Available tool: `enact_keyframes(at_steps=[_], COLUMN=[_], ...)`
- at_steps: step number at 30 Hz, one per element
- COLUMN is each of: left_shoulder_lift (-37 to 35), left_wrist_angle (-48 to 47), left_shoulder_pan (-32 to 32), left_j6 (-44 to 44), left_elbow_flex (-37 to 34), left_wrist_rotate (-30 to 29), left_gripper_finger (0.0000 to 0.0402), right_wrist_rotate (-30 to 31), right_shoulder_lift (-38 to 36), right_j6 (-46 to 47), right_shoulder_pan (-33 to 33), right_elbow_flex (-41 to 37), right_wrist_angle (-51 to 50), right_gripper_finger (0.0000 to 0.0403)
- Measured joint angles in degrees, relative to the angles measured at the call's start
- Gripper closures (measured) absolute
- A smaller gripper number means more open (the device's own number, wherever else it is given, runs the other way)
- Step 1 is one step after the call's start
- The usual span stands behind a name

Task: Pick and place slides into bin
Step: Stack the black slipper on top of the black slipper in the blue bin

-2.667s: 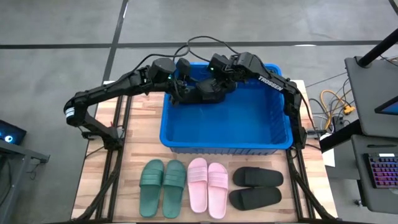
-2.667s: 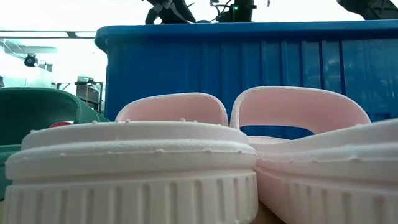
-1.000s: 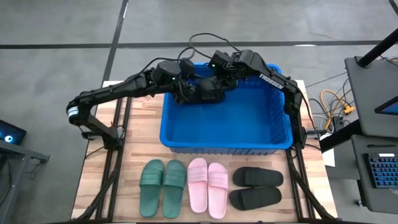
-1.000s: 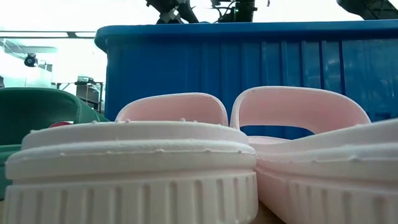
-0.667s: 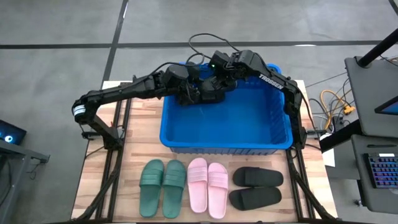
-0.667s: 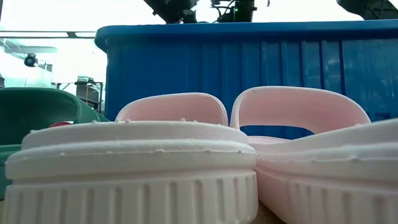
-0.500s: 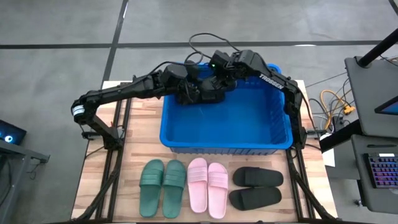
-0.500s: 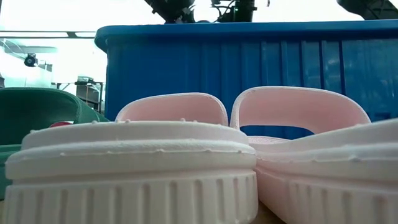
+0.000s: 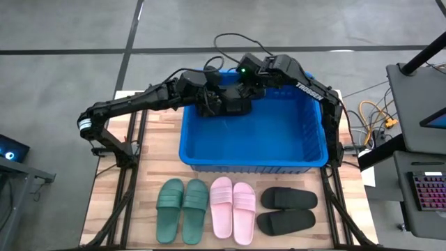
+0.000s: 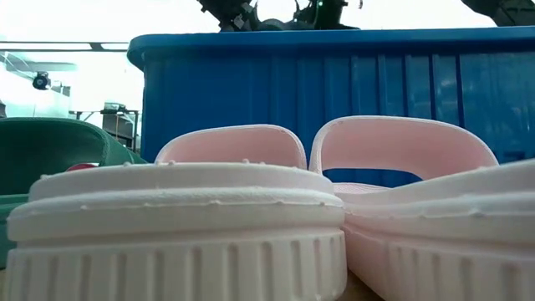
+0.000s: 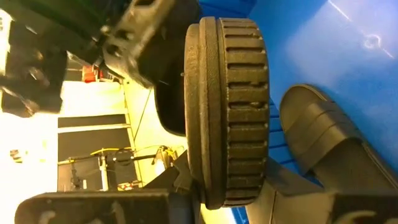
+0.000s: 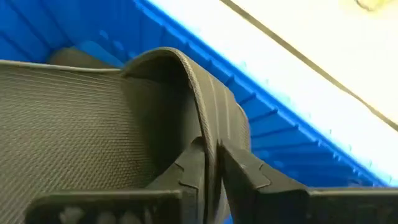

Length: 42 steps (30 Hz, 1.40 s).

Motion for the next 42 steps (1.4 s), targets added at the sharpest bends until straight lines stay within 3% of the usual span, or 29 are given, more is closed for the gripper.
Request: enact_keyframes(at_steps=[12, 18, 21, 24, 28, 31, 42], left_shoulder_lift=[-4.32, -9.81, -12.83, -15.30, -18.31, -20.48, -25.77], left_wrist_angle=[-0.41, -0.42, -0.08, -0.43, -0.42, -0.52, -0.08], left_shoulder_pan=[1.70, 3.50, 4.86, 5.65, 5.74, 5.77, 5.77], left_j6=[-4.77, -12.84, -17.84, -20.93, -20.98, -20.98, -23.80], left_elbow_flex=[-0.15, -0.15, -0.13, -0.13, -0.13, -0.13, -0.13], left_wrist_rotate=[0.09, 12.42, 20.19, 25.36, 27.44, 28.18, 30.32], left_gripper_finger=[0.0343, 0.0343, 0.0344, 0.0344, 0.0344, 0.0344, 0.0344], right_wrist_rotate=[-0.05, -0.78, -6.11, -16.04, -29.40, -35.54, -38.32], right_shoulder_lift=[-8.23, -12.47, -14.42, -16.16, -17.76, -18.79, -21.61], right_j6=[-11.91, -22.79, -29.28, -35.58, -40.90, -42.86, -50.86], right_shoulder_pan=[0.39, 1.15, 1.17, 0.87, 0.54, 0.52, 0.52], right_elbow_flex=[0.00, -0.02, -0.02, -0.02, -0.02, -0.02, -0.04], right_wrist_angle=[12.52, 19.15, 23.87, 26.76, 29.60, 31.80, 32.40], right_gripper_finger=[0.0309, 0.0298, 0.0299, 0.0304, 0.0309, 0.0312, 0.0304])
